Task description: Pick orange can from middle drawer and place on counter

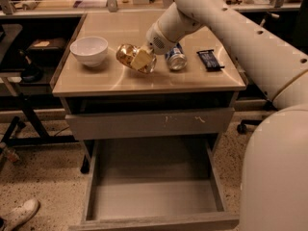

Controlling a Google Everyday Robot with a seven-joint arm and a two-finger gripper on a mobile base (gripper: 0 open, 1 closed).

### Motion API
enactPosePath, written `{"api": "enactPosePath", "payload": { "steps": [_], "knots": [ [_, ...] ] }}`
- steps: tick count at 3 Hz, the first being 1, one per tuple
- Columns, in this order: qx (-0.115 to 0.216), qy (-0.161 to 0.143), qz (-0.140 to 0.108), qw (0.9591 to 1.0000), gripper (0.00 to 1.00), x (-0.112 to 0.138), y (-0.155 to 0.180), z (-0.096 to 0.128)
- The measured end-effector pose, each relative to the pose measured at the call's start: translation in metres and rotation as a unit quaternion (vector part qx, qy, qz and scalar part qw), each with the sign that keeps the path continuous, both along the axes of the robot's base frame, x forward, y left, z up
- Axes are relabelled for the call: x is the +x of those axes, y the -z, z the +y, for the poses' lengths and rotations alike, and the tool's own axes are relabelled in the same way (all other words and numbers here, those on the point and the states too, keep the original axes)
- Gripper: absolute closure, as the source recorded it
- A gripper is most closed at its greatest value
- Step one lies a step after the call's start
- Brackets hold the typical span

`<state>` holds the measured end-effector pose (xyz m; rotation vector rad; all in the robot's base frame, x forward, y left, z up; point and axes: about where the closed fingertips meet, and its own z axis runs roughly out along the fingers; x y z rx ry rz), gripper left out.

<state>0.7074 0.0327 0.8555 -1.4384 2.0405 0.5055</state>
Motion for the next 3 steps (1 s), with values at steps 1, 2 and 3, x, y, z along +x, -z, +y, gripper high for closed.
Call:
{"api": "enactPosePath", "payload": {
  "steps": [1,2,3],
  "knots": [
    [-0.004,0.002,0.017,0.9998,1.0,0.003,0.013,0.008],
    [-0.002,-0.004,0.031,0.9995,1.0,0.002,0.024,0.016],
    [-0.002,-0.004,0.031,0.9995,0.81,0.002,0.02,0.016]
  ]
}}
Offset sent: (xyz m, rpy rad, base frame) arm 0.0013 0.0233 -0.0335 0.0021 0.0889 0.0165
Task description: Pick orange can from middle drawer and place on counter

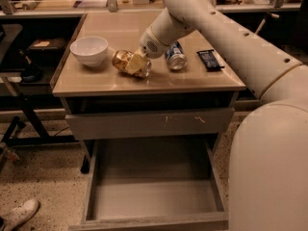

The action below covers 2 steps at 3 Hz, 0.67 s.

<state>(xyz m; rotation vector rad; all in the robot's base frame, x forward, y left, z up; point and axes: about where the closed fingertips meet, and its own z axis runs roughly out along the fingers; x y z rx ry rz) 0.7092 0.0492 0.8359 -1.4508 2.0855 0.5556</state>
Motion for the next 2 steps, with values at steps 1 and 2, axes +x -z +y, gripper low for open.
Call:
{"api": "enactPosePath", "payload": {
  "steps": [1,2],
  "knots": [
    [0.0,0.0,0.0,1.0,0.57,0.0,0.0,0.0],
    [0.0,0.0,0.0,1.0,0.34,0.0,0.0001,0.0001]
  ]
}}
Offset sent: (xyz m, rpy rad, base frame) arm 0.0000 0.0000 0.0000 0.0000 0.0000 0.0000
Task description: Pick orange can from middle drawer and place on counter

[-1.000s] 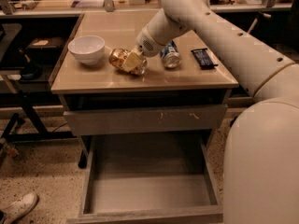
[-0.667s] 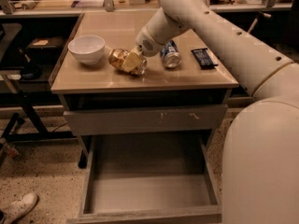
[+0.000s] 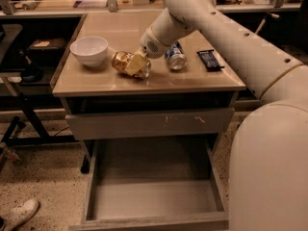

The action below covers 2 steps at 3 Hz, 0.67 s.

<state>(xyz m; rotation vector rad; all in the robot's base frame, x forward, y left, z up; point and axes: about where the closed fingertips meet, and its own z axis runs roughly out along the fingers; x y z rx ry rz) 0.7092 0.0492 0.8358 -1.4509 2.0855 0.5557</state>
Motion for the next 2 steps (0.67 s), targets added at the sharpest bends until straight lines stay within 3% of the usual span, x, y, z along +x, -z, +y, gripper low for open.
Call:
{"api": "enactPosePath", "payload": {
  "steps": [1,2],
  "knots": [
    [0.0,0.0,0.0,1.0,0.11,0.0,0.0,0.0],
    [0.0,0.0,0.0,1.0,0.0,0.0,0.0002,0.0001]
  ]
}}
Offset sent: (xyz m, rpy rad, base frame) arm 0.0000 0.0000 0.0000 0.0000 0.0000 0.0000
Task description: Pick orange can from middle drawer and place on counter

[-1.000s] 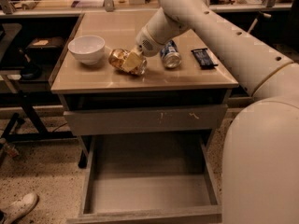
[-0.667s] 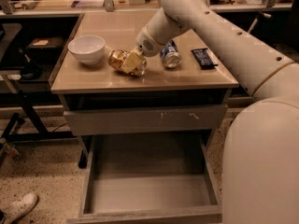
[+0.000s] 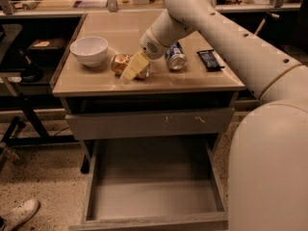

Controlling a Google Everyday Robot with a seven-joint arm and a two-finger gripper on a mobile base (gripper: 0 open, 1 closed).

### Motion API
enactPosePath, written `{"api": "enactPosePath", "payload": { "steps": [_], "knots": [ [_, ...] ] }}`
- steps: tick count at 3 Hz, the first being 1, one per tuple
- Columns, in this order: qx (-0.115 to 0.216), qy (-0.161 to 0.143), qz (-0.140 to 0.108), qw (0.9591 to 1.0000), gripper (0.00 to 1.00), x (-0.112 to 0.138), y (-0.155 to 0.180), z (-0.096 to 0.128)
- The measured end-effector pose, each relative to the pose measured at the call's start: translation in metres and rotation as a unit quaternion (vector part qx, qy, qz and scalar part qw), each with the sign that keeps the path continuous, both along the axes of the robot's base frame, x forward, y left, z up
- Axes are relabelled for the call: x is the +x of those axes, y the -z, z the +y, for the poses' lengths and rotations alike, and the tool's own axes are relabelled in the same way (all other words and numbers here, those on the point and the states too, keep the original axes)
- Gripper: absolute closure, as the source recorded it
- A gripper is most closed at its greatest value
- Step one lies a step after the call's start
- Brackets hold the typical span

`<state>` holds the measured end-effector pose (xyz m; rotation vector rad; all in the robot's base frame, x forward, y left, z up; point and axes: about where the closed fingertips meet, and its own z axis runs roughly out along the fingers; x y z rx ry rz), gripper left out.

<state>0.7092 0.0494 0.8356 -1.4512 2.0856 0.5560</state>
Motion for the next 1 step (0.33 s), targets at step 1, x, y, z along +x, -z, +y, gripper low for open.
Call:
{"api": "enactPosePath", "payload": {
  "steps": [1],
  "knots": [
    [0.0,0.0,0.0,1.0,0.0,0.0,0.0,0.0]
  ]
}}
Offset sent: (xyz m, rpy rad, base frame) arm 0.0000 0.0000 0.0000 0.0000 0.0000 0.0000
